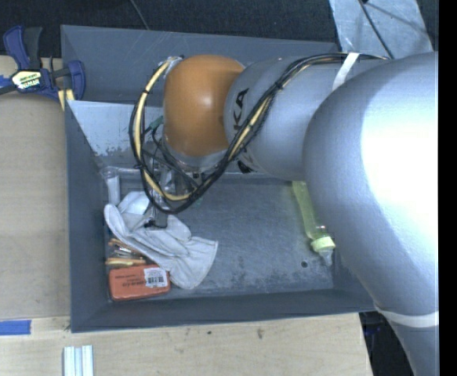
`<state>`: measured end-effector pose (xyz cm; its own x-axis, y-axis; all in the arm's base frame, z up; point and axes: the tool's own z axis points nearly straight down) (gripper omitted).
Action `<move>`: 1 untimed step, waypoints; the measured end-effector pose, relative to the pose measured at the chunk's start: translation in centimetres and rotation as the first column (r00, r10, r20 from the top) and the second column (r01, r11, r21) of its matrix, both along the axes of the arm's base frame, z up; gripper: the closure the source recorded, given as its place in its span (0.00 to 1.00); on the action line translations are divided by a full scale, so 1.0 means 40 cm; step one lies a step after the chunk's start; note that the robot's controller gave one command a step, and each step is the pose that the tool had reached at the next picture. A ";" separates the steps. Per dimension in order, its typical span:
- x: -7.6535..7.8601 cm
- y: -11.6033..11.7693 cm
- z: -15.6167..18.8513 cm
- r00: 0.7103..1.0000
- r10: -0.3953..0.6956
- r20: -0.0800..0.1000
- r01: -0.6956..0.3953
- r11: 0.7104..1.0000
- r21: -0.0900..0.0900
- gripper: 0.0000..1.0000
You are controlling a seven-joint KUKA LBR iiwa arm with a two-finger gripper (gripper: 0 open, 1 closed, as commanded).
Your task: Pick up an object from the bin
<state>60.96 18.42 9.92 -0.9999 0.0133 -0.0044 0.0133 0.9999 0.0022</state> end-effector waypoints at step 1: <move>-0.015 0.025 -0.044 0.955 0.298 -0.002 -0.298 0.954 -0.002 0.00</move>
Offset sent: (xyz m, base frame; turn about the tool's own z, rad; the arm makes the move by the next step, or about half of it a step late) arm 0.0002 0.0190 -0.0292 -0.2215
